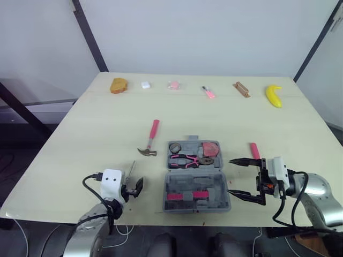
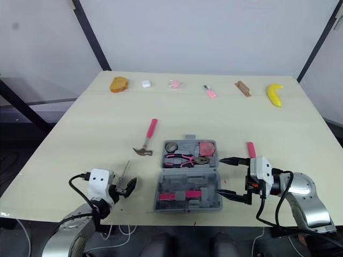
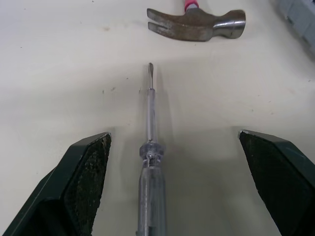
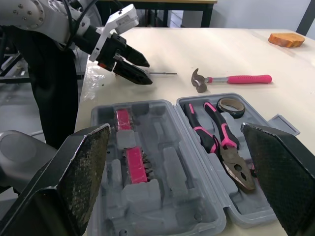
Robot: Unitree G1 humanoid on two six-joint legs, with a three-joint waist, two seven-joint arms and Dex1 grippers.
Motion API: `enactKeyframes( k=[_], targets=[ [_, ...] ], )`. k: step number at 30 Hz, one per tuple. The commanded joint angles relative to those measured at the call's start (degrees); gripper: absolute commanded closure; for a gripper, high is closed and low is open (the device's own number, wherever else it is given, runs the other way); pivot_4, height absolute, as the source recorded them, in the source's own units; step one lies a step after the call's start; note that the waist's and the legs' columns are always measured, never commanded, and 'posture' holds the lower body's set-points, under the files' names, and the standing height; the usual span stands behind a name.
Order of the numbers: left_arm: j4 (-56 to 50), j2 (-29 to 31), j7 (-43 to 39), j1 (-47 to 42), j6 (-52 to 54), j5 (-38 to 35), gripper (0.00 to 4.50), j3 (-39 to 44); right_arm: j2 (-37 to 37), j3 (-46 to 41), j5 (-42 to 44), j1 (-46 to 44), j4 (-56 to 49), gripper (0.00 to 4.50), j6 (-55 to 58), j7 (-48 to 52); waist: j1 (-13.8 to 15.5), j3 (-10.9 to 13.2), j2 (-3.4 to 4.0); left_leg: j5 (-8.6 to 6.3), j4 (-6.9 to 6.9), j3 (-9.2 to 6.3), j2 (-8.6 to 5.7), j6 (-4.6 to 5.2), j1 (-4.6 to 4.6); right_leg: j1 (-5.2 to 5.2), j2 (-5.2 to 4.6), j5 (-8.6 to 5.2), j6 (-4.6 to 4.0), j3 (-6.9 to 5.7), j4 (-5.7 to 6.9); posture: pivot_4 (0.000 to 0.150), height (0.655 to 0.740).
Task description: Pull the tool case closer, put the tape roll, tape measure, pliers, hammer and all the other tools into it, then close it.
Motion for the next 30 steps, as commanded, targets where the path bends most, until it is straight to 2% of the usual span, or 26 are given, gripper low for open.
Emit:
enactKeyframes(
  k=[1, 4, 6, 8, 9, 10, 12, 30],
  targets=[
    [0.1, -0.65, -0.02, 0.53, -1.82, 0.37, 0.08, 0.62, -0.44, -1.05, 0.17, -0.36, -0.8, 0.0, -1.22, 0.16, -0.03, 0.0, 0.0, 0.0, 0.0, -0.01, 0.0, 0.0, 0.0, 0.0, 0.0, 0.0, 0.0, -0.01, 0.0, 0.15, 0.74],
    [0.46, -1.57, -0.24, 1.1, -3.02, -0.07, 0.8, 0.92, -0.45, -1.28, 0.18, 0.13, -1.17, 0.0, -1.25, -0.03, -0.03, 0.0, 0.0, 0.0, 0.0, -0.01, 0.02, 0.0, 0.0, 0.0, 0.0, 0.0, 0.0, -0.01, 0.0, 0.15, 0.74],
    [0.69, -1.6, -0.37, 1.46, -3.21, 0.16, 1.6, 1.01, -0.4, -1.31, 0.35, 0.24, -1.43, 0.0, -1.2, -0.03, -0.02, 0.0, 0.0, 0.0, 0.0, -0.01, 0.02, 0.0, 0.0, 0.0, 0.0, 0.0, 0.0, -0.01, 0.0, 0.15, 0.74],
    [0.94, -1.53, -0.49, 1.51, -3.49, 0.16, 2.63, 1.15, -0.38, -1.31, 0.41, 0.24, -1.53, 0.0, -1.12, -0.08, -0.02, 0.0, 0.0, 0.0, 0.0, -0.02, 0.02, 0.0, 0.0, 0.0, 0.0, 0.0, 0.0, -0.01, 0.0, 0.15, 0.74],
    [1.18, -1.54, -0.56, 1.4, -3.64, 0.04, 2.9, 1.33, -0.38, -1.29, 0.4, 0.23, -1.51, 0.0, -1.12, -0.06, -0.02, 0.0, 0.0, 0.0, 0.0, -0.01, 0.02, 0.0, 0.0, 0.0, 0.0, 0.0, 0.0, -0.01, 0.0, 0.15, 0.74],
    [1.44, -1.56, -0.59, 1.28, -3.75, -0.09, 3.61, 1.55, -0.3, -1.21, 0.36, 0.11, -1.44, 0.0, -1.13, -0.09, -0.03, 0.0, 0.0, 0.0, 0.0, -0.01, 0.02, 0.0, 0.0, 0.0, 0.0, 0.0, 0.0, -0.01, 0.0, 0.15, 0.74],
    [1.61, -1.63, -0.66, 1.24, -3.79, -0.2, 4.39, 1.72, -0.22, -1.12, 0.32, -0.01, -1.37, 0.0, -1.18, -0.09, -0.02, 0.0, 0.0, 0.0, 0.0, -0.01, 0.02, 0.0, 0.0, 0.0, 0.0, 0.0, 0.0, -0.01, 0.0, 0.15, 0.74],
    [3.34, -0.2, -4.02, 1.49, -7.72, 0.49, 4.4, 2.06, 0.6, 0.1, 3.31, -0.41, -2.27, 0.0, 0.47, 2.25, -0.04, 0.0, 0.0, 0.0, 0.0, -0.02, 0.01, 0.0, 0.0, 0.0, 0.03, 0.0, 0.0, -0.03, 0.0, 0.15, 0.74]
  ],
)
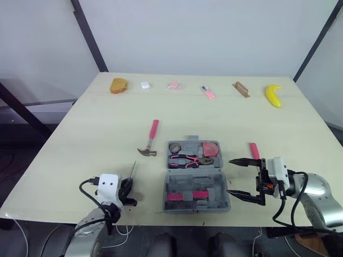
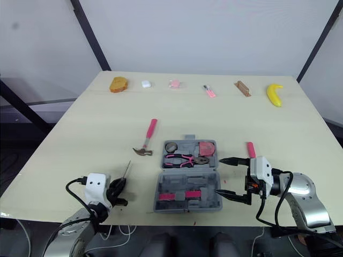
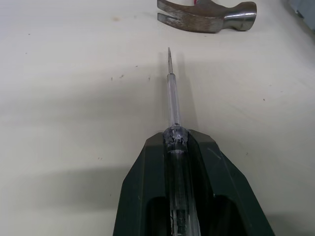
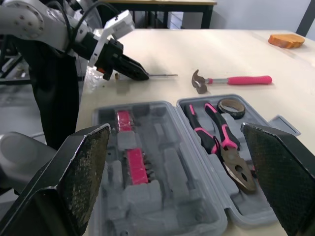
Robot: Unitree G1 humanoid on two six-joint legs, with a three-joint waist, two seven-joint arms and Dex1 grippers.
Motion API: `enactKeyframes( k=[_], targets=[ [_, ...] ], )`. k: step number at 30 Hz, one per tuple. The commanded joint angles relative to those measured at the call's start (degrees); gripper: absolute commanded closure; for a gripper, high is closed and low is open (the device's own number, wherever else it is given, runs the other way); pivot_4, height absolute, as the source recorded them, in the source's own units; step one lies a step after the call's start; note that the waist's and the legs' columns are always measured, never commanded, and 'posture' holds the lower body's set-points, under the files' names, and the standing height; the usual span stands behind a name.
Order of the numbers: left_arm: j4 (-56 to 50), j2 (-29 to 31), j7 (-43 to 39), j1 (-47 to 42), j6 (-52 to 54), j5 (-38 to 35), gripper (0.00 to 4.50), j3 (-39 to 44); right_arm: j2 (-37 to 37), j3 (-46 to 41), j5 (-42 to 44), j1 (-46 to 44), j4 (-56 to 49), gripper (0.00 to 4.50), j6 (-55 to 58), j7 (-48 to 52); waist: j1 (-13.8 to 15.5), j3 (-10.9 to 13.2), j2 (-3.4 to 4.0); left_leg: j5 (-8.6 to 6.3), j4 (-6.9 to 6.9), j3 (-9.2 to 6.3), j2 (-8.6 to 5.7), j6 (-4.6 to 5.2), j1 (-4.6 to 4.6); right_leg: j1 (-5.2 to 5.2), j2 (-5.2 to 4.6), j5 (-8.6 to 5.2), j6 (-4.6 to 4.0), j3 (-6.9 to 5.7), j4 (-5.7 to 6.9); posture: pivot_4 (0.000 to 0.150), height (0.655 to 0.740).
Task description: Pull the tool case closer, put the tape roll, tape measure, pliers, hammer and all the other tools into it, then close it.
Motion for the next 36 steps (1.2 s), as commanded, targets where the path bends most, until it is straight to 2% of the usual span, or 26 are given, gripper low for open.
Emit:
enactKeyframes(
  k=[1, 11, 18, 21, 25, 32, 36],
  targets=[
    [0.21, 1.02, -1.38, 0.09, -1.94, 0.33, 4.4, 0.59, -0.05, -0.07, 2.77, -0.44, -2.51, 0.0, 0.85, 1.72, 0.0, 0.0, 0.0, 0.0, 0.0, 0.0, 0.0, 0.0, 0.0, 0.0, 0.0, 0.0, 0.0, 0.0, 0.0, 0.15, 0.74],
    [-1.02, 6.61, -8.62, -1.54, -5.56, -0.72, 4.4, 0.61, -1.56, -0.85, 4.41, 0.66, -3.88, 0.0, 3.11, 3.84, 0.0, 0.0, 0.0, 0.0, 0.0, -0.01, 0.01, 0.0, 0.0, 0.0, 0.0, 0.0, 0.0, -0.02, 0.0, 0.15, 0.74],
    [-3.0, 15.75, -19.38, -7.05, -4.32, -3.31, 4.4, -0.11, -2.75, -3.06, 3.91, 2.07, -3.14, 0.0, 2.16, 3.48, 0.09, 0.0, 0.0, 0.0, 0.0, -0.01, 0.02, 0.0, -0.01, 0.0, -0.01, 0.0, 0.0, -0.04, 0.0, 0.15, 0.74],
    [-2.46, 20.82, -25.72, -11.61, -3.81, -2.21, 4.4, -3.99, -2.5, -3.85, 4.5, 2.56, -3.28, 0.0, 2.57, 3.06, 0.16, 0.02, 0.01, 0.0, 0.0, -0.06, -0.01, 0.0, -0.03, 0.0, 0.05, -0.01, -0.01, -0.1, 0.0, 0.15, 0.74],
    [0.13, 23.9, -32.1, -19.63, -2.57, -1.75, 4.4, -9.8, -1.55, -4.11, 4.94, 2.86, -3.48, 0.0, 2.75, 1.75, 0.01, 0.02, 0.02, 0.0, -0.01, -0.03, -0.02, 0.0, -0.04, 0.0, 0.08, -0.01, -0.01, -0.06, -0.01, 0.15, 0.74],
    [3.41, 24.32, -44.31, -32.44, 0.15, -3.09, 4.4, -19.7, -1.64, -5.02, 3.88, 3.93, -3.19, 0.0, 1.54, 0.25, -0.02, 0.03, 0.02, 0.0, 0.01, 0.06, -0.05, 0.0, -0.07, -0.01, 0.14, -0.01, 0.0, -0.05, -0.02, 0.15, 0.74],
    [6.56, 23.6, -45.52, -37.53, -1.58, 3.33, 4.4, -26.15, -1.31, -5.05, 2.9, 4.75, -3.53, 0.0, 0.78, -0.76, -0.07, 0.03, 0.02, 0.0, 0.01, 0.18, -0.02, 0.0, -0.08, -0.03, 0.22, -0.01, 0.0, -0.03, -0.02, 0.15, 0.74]
  ],
)
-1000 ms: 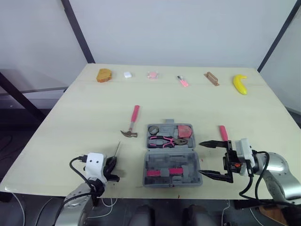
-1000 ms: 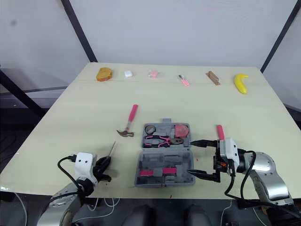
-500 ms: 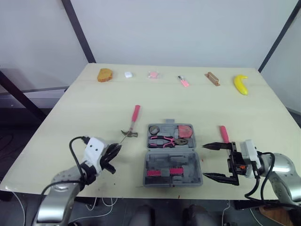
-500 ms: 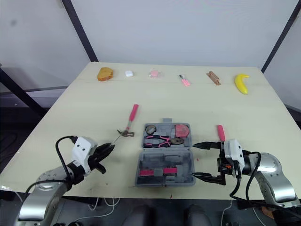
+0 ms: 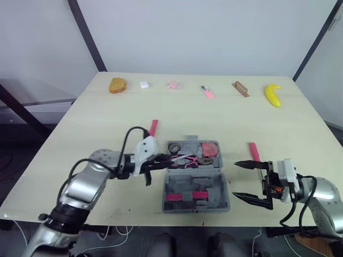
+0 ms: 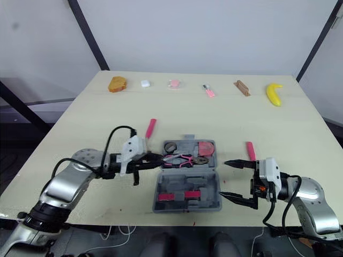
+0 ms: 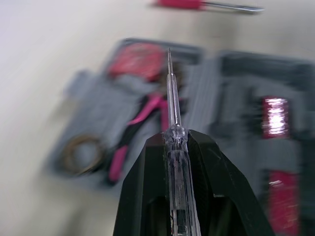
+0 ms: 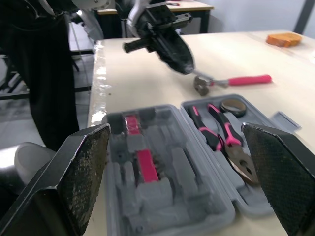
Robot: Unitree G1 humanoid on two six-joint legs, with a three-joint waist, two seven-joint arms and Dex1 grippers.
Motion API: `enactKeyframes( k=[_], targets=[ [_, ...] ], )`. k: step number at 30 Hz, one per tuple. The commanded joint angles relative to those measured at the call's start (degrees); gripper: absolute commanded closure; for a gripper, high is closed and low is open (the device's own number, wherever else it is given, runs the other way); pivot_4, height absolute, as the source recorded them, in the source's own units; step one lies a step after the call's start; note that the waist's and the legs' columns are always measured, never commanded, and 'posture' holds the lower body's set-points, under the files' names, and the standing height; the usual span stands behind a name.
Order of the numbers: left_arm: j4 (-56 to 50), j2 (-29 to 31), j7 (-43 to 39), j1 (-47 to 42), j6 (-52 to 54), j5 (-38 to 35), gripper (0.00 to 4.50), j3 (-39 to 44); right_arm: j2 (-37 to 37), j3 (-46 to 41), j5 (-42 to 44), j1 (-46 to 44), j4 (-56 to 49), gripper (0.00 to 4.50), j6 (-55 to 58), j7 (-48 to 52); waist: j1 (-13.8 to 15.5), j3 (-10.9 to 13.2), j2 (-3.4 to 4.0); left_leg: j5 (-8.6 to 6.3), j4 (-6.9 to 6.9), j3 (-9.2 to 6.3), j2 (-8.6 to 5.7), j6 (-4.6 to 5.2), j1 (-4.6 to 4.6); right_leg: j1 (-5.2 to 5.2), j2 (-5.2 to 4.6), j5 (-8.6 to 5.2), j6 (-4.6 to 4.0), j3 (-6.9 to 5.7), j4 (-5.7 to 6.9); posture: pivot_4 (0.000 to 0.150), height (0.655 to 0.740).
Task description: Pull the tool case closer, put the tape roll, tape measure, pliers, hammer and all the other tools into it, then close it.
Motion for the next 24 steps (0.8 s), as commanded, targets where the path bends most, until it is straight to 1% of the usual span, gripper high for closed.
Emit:
enactKeyframes(
  k=[1, 5, 9, 16, 24],
  targets=[
    [1.34, 0.03, -1.13, -2.97, -1.08, 4.26, 4.4, -3.91, 0.31, -1.28, -0.34, 0.48, -1.32, 0.0, -1.53, -1.13, -0.08, 0.0, 0.0, 0.0, 0.0, 0.02, 0.0, 0.0, 0.0, 0.0, 0.02, 0.0, 0.0, 0.01, 0.0, 0.15, 0.74],
    [1.81, -1.14, -3.85, -5.78, 2.51, 4.11, 4.4, -6.51, 0.69, -1.56, -0.74, 1.27, -1.78, 0.0, -2.04, -2.08, 0.12, 0.0, -0.01, 0.0, 0.0, 0.06, 0.02, 0.0, -0.01, -0.01, 0.06, 0.0, 0.0, 0.04, 0.0, 0.15, 0.74],
    [1.77, -1.4, -4.65, -8.67, 7.19, 6.95, 4.4, -10.23, 0.75, -1.79, -0.84, 1.94, -1.76, 0.0, -2.68, -2.5, 0.15, 0.0, -0.01, 0.0, 0.03, 0.08, 0.01, 0.0, -0.03, -0.01, 0.05, 0.0, 0.01, 0.05, 0.0, 0.15, 0.74],
    [2.42, -2.56, -7.7, -12.31, 11.03, 8.85, 4.4, -14.9, 0.63, -1.41, -1.11, 1.35, -2.17, 0.0, -2.62, -3.7, 0.08, 0.01, -0.01, 0.0, 0.04, 0.07, 0.01, 0.0, -0.03, -0.01, 0.07, -0.01, 0.01, 0.06, 0.01, 0.15, 0.74],
    [5.1, -3.78, -7.01, -13.95, 10.05, 13.24, 4.4, -17.79, -0.09, -1.65, -0.77, 1.48, -3.14, 0.0, -1.87, -4.12, 0.08, 0.01, -0.01, 0.0, 0.04, 0.06, 0.01, 0.01, -0.03, -0.01, 0.08, -0.01, 0.01, 0.07, 0.01, 0.15, 0.74]
  ],
)
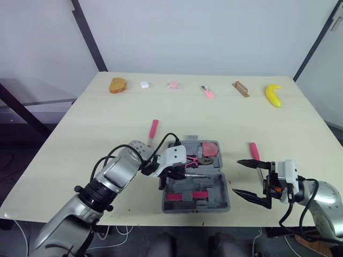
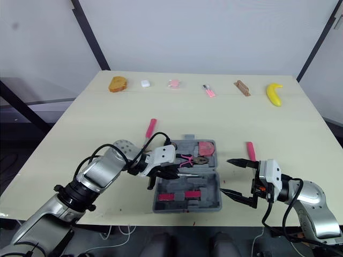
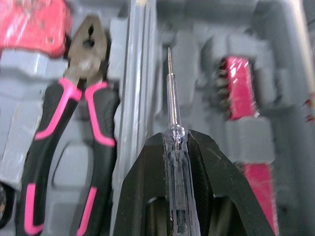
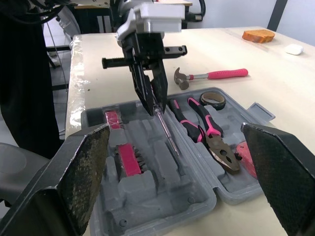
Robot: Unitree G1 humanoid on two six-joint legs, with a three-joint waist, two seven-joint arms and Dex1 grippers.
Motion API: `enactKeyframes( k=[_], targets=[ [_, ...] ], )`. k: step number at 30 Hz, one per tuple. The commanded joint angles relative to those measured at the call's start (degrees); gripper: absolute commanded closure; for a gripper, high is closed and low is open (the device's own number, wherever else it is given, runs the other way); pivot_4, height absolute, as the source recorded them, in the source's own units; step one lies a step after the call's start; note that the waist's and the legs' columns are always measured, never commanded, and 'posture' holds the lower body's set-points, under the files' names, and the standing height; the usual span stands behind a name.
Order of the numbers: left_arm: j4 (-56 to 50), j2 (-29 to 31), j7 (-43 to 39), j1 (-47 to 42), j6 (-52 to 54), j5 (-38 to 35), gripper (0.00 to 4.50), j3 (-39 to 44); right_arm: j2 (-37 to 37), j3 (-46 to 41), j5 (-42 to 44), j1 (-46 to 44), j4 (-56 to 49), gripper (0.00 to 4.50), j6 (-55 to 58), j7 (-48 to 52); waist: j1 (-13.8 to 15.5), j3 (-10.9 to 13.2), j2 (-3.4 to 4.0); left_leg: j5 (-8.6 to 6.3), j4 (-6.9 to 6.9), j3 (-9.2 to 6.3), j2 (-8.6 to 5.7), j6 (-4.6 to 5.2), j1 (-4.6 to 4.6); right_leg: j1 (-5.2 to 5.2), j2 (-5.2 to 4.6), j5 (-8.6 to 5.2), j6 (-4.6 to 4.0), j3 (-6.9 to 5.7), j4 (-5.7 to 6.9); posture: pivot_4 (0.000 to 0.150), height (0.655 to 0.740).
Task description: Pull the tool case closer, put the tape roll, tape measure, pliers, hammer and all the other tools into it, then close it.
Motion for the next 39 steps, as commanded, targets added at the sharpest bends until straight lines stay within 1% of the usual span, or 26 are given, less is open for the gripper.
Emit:
enactKeyframes(
  k=[1, 15, 27, 34, 39],
  targets=[
    [0.27, -0.57, 0.12, -1.0, -0.71, 1.75, 4.4, -0.92, -0.88, -1.25, 0.54, 0.18, -2.23, 0.0, 0.06, -0.2, 0.02, 0.0, 0.0, 0.0, 0.0, 0.01, 0.0, 0.0, 0.0, 0.0, 0.0, 0.0, 0.0, 0.0, 0.0, 0.15, 0.74],
    [6.53, -4.6, -0.95, -3.6, -3.83, 5.17, 4.4, -3.07, -0.44, -0.32, -0.22, -0.26, -2.85, 0.0, 0.1, -1.75, 0.09, 0.0, 0.0, 0.0, 0.03, 0.01, 0.0, 0.0, -0.01, 0.0, 0.0, 0.0, 0.0, 0.0, 0.01, 0.15, 0.74],
    [10.36, -7.92, -1.4, -4.82, -5.6, 6.57, 4.4, -3.68, -0.26, -0.22, -0.81, 0.53, -3.38, 0.0, -0.25, -2.52, 0.83, -0.01, 0.01, 0.0, 0.1, 0.01, -0.02, 0.0, -0.01, 0.02, -0.01, 0.01, 0.01, 0.0, 0.02, 0.15, 0.74],
    [10.79, -8.47, -2.06, -4.73, -4.69, 5.78, 4.4, -2.56, -0.05, -0.21, -1.22, 0.73, -3.09, 0.0, -0.62, -2.39, 1.39, -0.01, 0.01, 0.0, 0.13, 0.02, -0.02, 0.0, -0.02, 0.03, -0.01, 0.01, 0.01, 0.01, 0.02, 0.15, 0.74],
    [10.82, -8.03, -1.06, -4.51, -6.15, 6.8, 4.4, -2.5, -0.13, -0.29, -1.3, 0.72, -2.77, 0.0, -0.84, -2.02, 1.38, -0.01, 0.01, 0.0, 0.13, 0.02, -0.02, 0.0, -0.02, 0.03, -0.01, 0.01, 0.01, 0.01, 0.02, 0.15, 0.74]
  ],
)
